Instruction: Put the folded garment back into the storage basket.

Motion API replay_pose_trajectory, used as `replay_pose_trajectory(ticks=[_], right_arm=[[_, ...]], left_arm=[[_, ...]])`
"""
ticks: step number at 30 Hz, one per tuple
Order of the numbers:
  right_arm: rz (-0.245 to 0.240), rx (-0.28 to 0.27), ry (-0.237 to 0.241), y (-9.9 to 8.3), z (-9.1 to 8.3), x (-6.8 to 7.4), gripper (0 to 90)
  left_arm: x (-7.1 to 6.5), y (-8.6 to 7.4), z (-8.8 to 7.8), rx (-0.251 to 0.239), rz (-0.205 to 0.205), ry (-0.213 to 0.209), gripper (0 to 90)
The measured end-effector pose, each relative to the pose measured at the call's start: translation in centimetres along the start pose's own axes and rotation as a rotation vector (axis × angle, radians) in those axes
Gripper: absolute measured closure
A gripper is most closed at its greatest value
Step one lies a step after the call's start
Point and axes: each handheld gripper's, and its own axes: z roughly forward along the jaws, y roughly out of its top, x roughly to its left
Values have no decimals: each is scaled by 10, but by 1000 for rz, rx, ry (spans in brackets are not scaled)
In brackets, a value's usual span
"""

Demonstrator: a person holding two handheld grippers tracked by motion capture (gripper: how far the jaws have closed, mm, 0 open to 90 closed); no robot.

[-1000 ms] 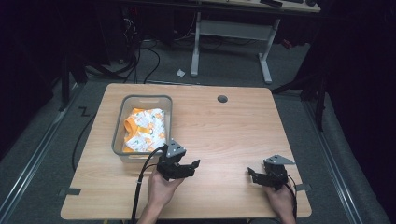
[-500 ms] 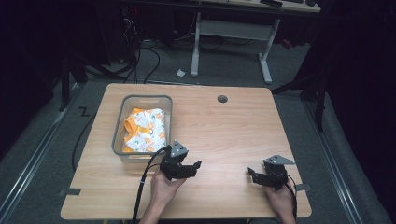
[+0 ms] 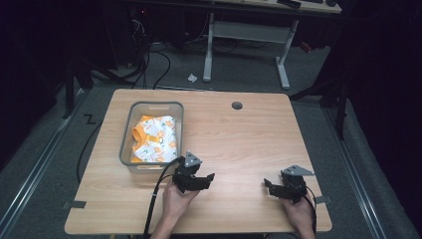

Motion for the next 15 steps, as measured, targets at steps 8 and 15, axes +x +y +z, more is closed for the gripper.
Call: replay_pose_trajectory(ticks=[8,15], right_arm=[[0,0,0,0,0,0,227],[0,1,1,0,0,0,227]], left_arm=[[3,-6,11,26,-9,15,351],[4,-9,18,41,-9,30,352]])
